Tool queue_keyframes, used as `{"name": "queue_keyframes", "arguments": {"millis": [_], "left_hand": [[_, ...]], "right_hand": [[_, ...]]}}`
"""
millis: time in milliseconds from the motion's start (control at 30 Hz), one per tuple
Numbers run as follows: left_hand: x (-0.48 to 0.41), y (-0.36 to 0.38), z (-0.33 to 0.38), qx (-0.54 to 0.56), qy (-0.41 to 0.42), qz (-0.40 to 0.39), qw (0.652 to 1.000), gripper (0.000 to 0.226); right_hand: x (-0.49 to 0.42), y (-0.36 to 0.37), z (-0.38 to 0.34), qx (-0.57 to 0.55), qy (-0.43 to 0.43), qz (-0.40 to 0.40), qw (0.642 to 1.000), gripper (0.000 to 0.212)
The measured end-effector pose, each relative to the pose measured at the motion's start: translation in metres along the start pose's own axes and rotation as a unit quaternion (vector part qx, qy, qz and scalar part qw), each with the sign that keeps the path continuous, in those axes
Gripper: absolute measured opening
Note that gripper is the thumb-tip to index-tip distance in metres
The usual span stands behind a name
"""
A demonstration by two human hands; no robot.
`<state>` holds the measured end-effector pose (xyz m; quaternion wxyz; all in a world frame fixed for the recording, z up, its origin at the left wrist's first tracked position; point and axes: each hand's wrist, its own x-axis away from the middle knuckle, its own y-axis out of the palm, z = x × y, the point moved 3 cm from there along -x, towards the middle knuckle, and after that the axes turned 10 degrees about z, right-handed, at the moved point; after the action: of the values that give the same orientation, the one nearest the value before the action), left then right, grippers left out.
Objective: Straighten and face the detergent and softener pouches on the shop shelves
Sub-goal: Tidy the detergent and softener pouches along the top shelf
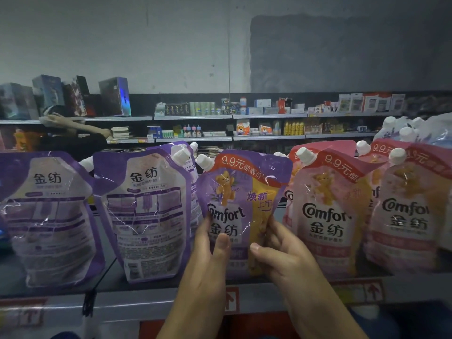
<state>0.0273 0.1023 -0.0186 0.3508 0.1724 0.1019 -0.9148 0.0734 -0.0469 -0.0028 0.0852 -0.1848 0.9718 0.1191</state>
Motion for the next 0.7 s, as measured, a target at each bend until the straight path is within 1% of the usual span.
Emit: {"name": "queue_keyframes", "arguments": {"millis": [100,300,533,700], "left_hand": [[0.015,-0.004,0.003,-0.017,0.007,-0.018,1.0,0.095],[0.033,-0.005,0.008,-0.064,0.02,-0.03,0.997,0.104],[0.034,-0.009,0.01,-0.063,0.022,-0.036,0.997,0.099],[0.037,-0.011,0.014,-0.045,0.03,-0.039,0.998,0.088]], "right_hand": [[0.004,-0.003,-0.002,0.0,0.002,-0.003,1.0,0.061],[0.011,-0.004,-0.005,0.019,-0.003,0.007,1.0,0.057],[0.015,-0.005,-0.004,0.025,-0.007,0.022,0.999,0.065],[0.016,-0.004,-0.004,0.031,-0.001,0.042,0.999,0.068]]}}
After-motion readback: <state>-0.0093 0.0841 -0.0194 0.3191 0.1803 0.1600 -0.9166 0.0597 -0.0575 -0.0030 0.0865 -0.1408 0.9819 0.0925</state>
